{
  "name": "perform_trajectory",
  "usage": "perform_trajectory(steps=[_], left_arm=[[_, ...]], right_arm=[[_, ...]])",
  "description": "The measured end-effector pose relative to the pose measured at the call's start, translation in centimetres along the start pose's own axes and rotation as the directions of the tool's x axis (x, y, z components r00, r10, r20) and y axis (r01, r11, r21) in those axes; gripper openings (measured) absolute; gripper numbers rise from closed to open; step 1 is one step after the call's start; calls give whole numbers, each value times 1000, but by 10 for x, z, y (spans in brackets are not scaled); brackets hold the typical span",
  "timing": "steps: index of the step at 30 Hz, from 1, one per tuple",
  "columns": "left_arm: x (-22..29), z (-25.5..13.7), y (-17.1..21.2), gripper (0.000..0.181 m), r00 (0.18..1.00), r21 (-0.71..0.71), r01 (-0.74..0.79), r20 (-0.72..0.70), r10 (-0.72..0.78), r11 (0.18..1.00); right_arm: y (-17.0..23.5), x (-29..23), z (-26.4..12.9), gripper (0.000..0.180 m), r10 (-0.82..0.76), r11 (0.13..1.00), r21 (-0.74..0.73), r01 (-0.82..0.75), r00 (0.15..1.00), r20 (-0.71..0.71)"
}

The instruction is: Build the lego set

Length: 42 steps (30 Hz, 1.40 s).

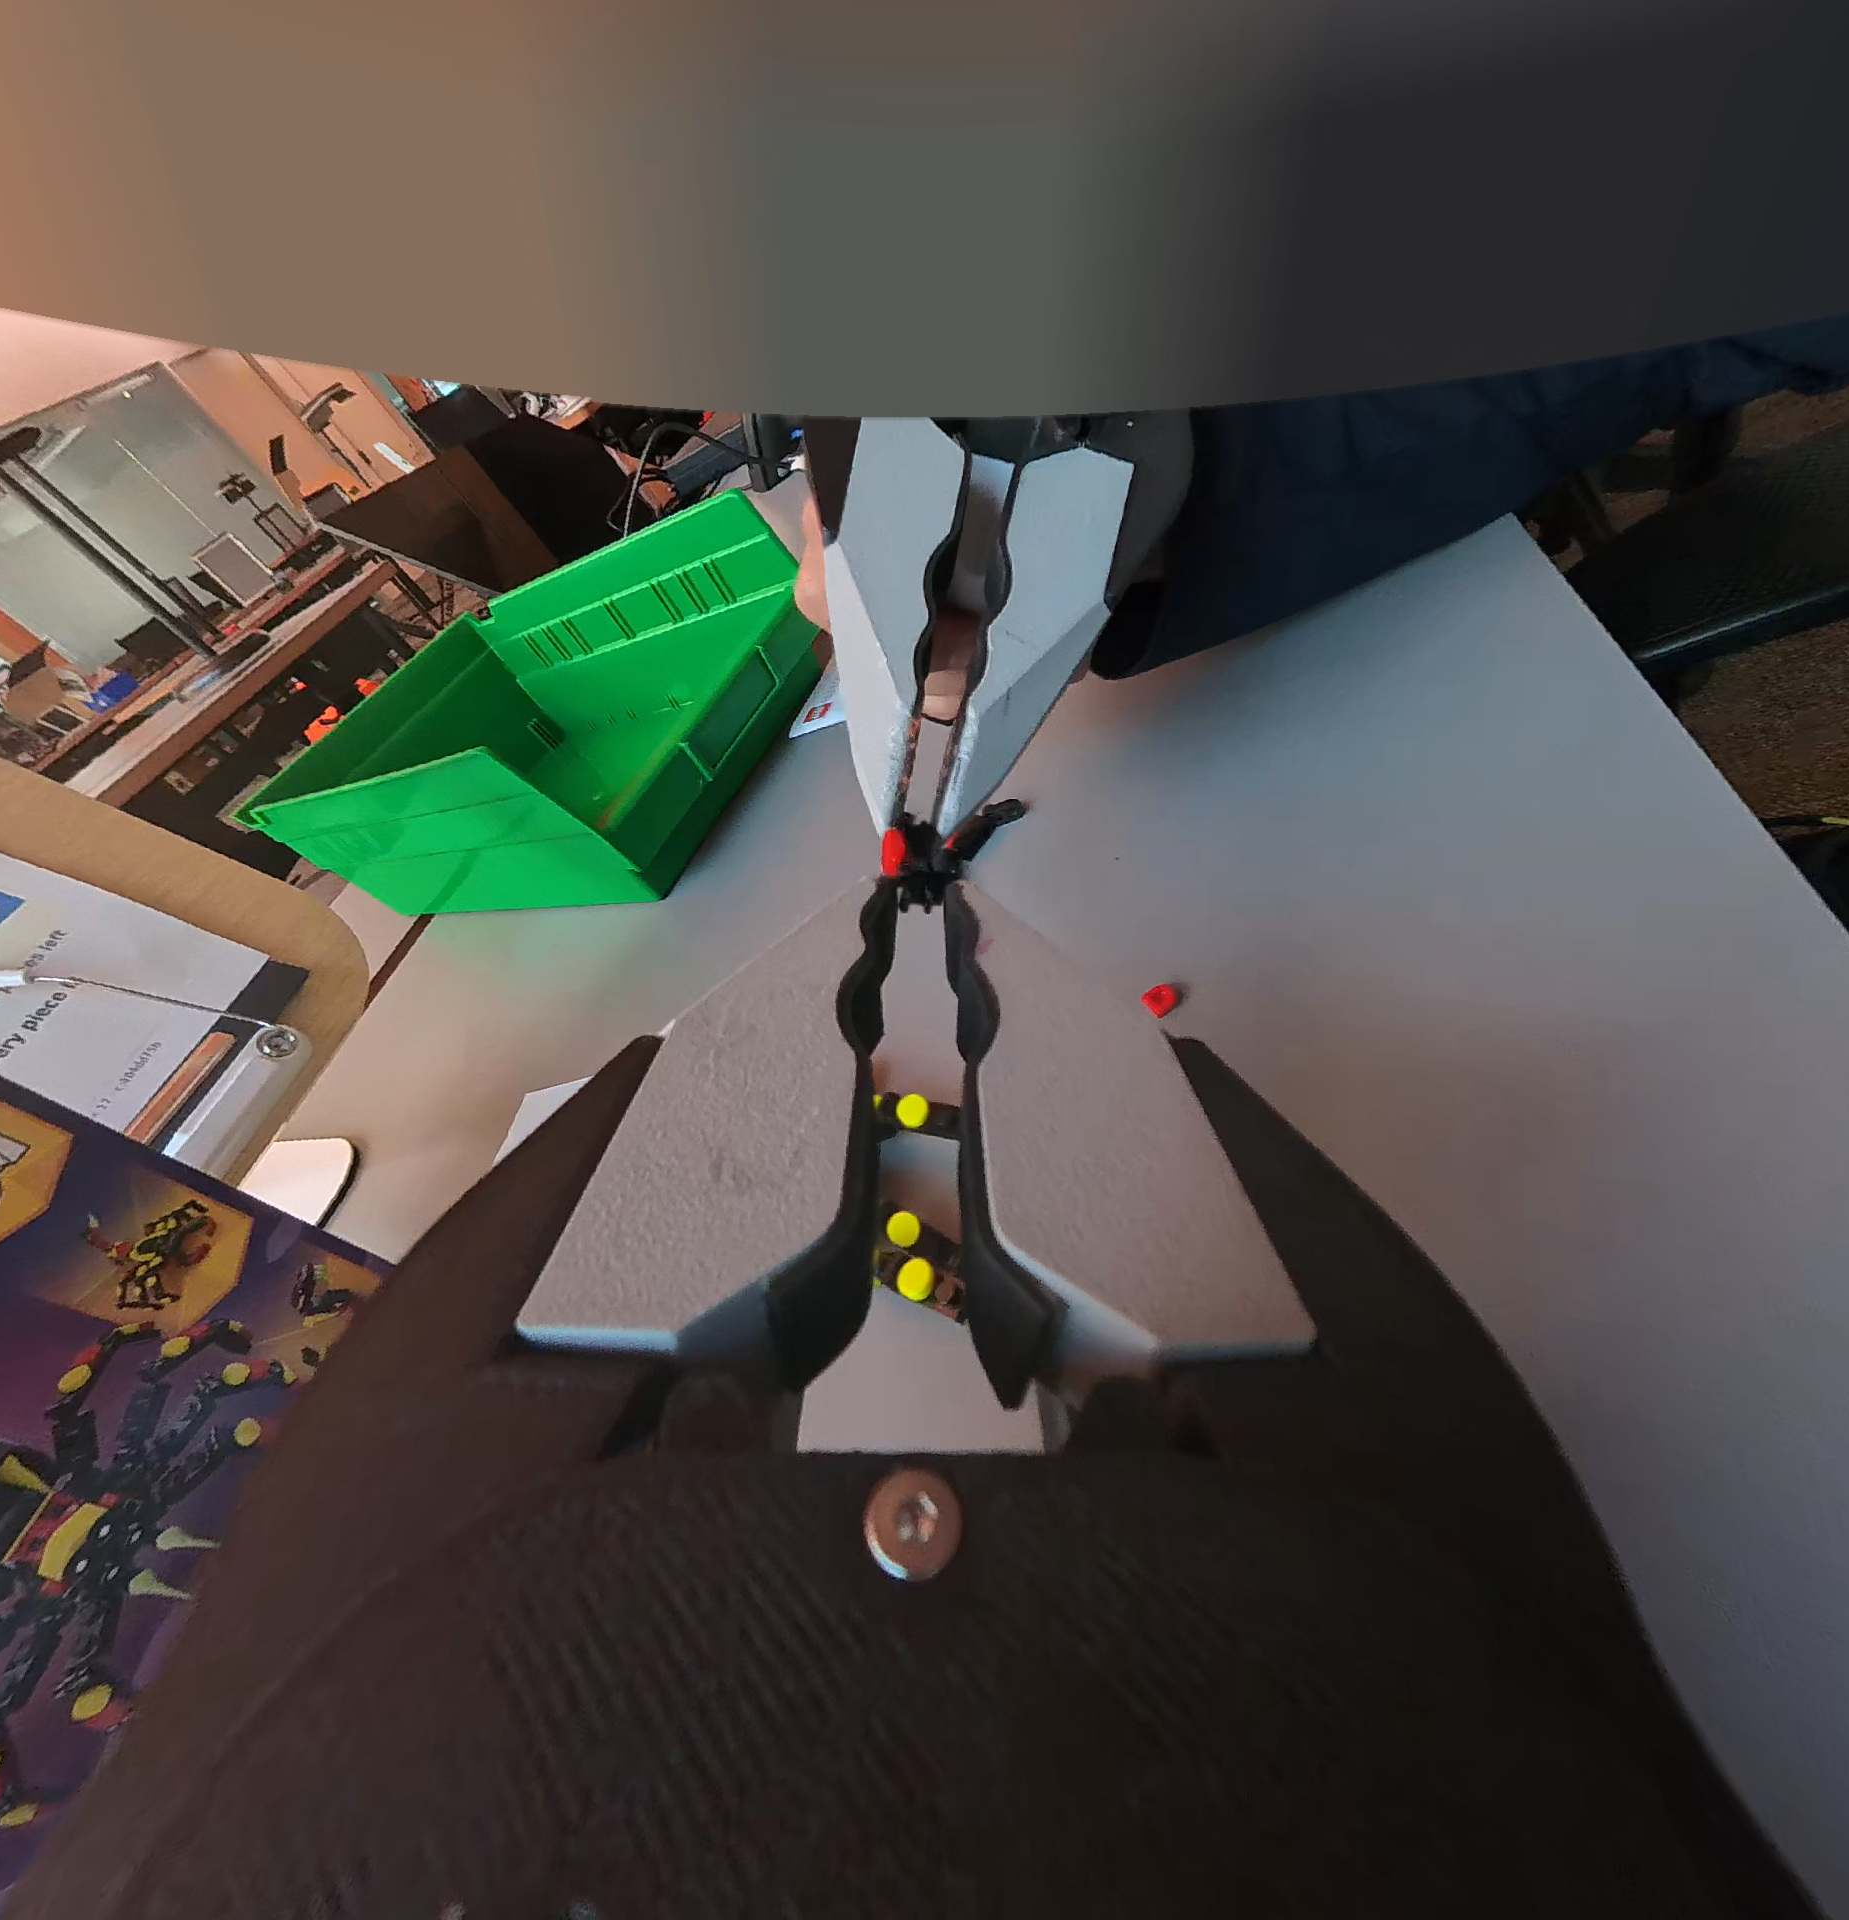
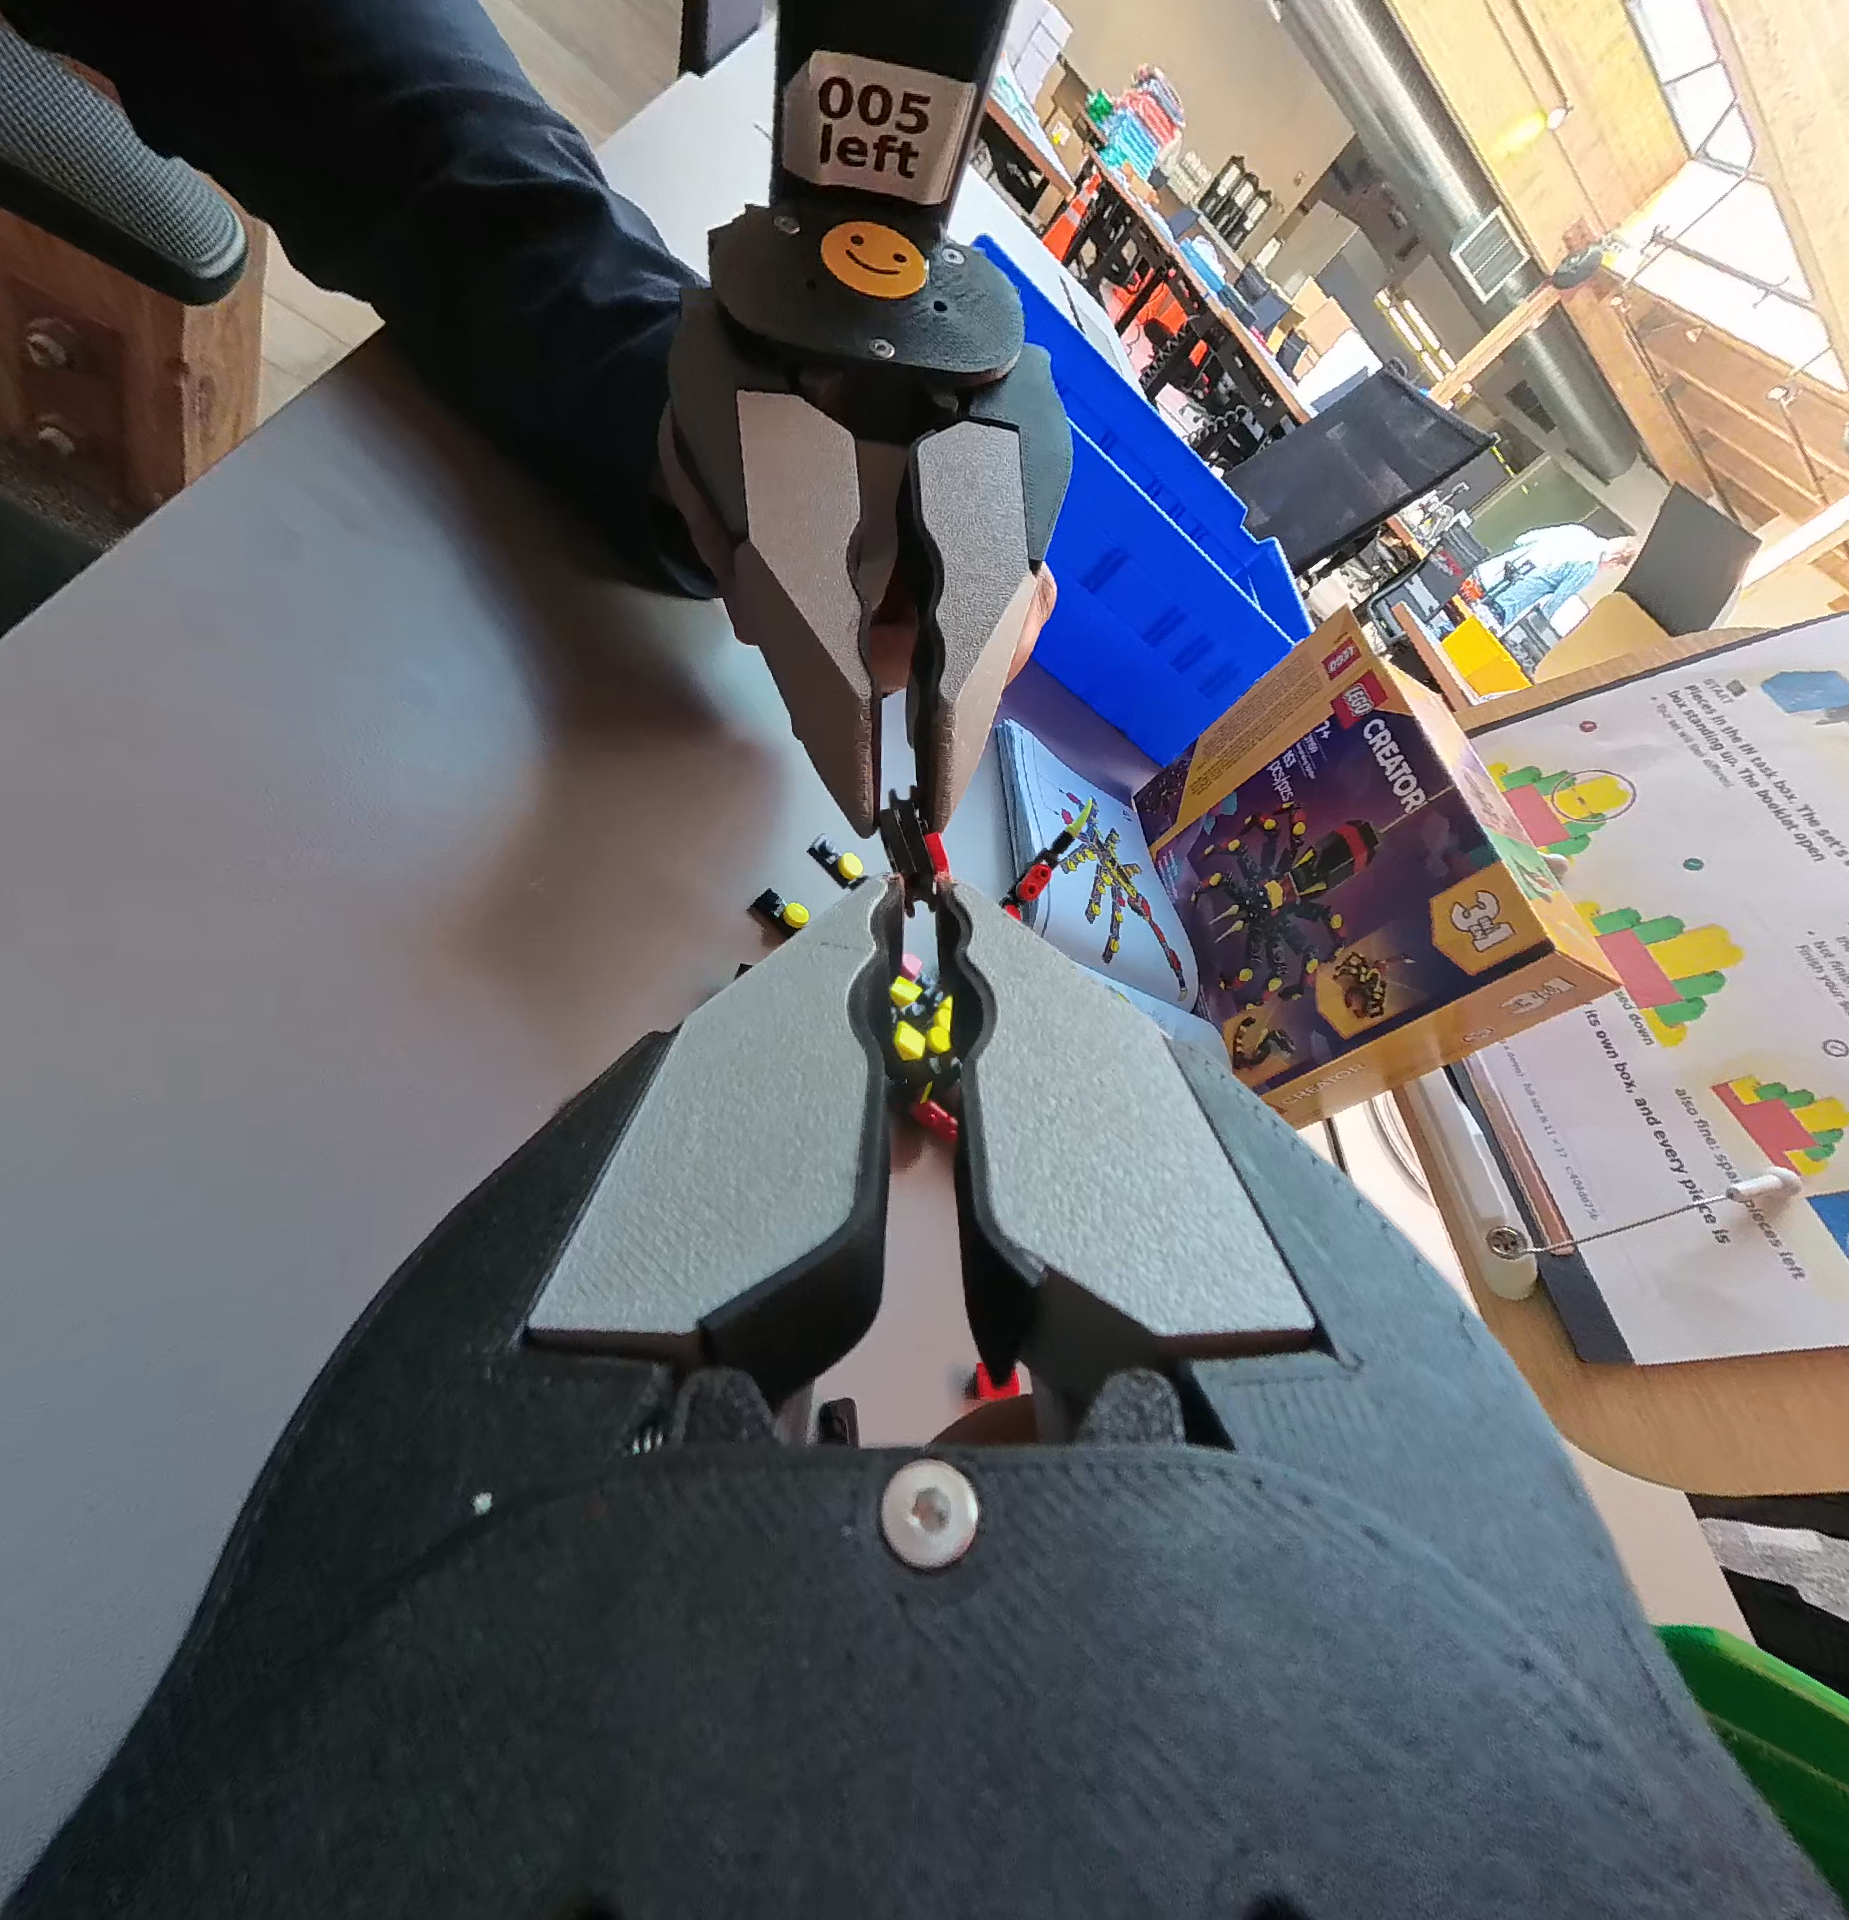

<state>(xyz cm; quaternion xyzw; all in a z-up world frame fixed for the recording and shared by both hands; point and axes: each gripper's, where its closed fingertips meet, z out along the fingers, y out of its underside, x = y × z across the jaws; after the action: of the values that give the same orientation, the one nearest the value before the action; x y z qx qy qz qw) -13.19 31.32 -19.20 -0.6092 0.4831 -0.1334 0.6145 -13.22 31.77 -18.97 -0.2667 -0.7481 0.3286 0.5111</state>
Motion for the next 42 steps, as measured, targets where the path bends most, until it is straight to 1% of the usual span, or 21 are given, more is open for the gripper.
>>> perform_trajectory(steps=[3, 6, 9, 11, 13, 15, 17, 21, 23, 25, 31, 33, 35, 36, 39, 42], left_arm=[[2, 0, 2, 5, 1000, -10, -12, -11, 12, 1000], [1, -1, 2, 5, 1000, -10, -21, -13, 21, 1000], [2, -1, 3, 5, 1000, -12, -25, -18, 24, 1000], [4, -1, 2, 5, 999, -2, -39, -30, 39, 999], [8, -2, -1, 5, 997, 12, -71, -39, 72, 997], [12, -2, -2, 4, 991, 12, -125, -42, 126, 992], [14, -2, -1, 4, 983, 3, -183, -34, 183, 983], [17, -1, 0, 4, 981, -1, -189, -51, 189, 982], [18, 0, 1, 4, 978, -6, -201, -52, 200, 980], [19, 1, 3, 4, 974, -18, -220, -50, 219, 975], [19, 2, 7, 3, 948, -58, -317, -29, 316, 947], [19, 3, 9, 3, 940, -72, -342, -25, 341, 937], [19, 3, 10, 3, 942, -74, -336, -23, 335, 939], [18, 3, 10, 3, 951, -76, -309, -20, 308, 948], [14, 3, 8, 3, 988, -59, -150, -33, 149, 987], [7, 2, 5, 11, 999, -22, 18, -50, -20, 1000]], right_arm=[[1, -1, 1, 2, -7, 1000, -4, 7, 1000, 5], [0, -1, 0, 2, 27, 1000, 14, -27, 999, 18], [1, -1, 0, 5, 139, 989, 36, -141, 988, 64], [1, 0, -1, 11, 250, 964, 58, -258, 961, 120], [2, -1, -2, 17, 388, 912, 58, -406, 900, 200], [3, -1, -2, 22, 510, 841, 41, -540, 815, 277], [-1, -4, -3, 21, 585, 771, 36, -636, 728, 357], [-6, -11, -1, 15, 650, 682, 10, -731, 612, 451], [-9, -14, -1, 10, 664, 651, -6, -759, 566, 488], [-7, -19, 0, 10, 682, 635, -48, -771, 530, 504], [-3, -28, 4, 8, 679, 653, -90, -752, 528, 510], [-1, -29, 5, 8, 671, 669, -91, -738, 547, 501], [-1, -28, 5, 8, 662, 684, -84, -724, 569, 489], [0, -27, 6, 8, 658, 691, -77, -719, 581, 480], [-3, -22, 5, 7, 629, 718, -33, -695, 628, 458], [-6, -17, 3, 6, 572, 771, 18, -636, 706, 418]])
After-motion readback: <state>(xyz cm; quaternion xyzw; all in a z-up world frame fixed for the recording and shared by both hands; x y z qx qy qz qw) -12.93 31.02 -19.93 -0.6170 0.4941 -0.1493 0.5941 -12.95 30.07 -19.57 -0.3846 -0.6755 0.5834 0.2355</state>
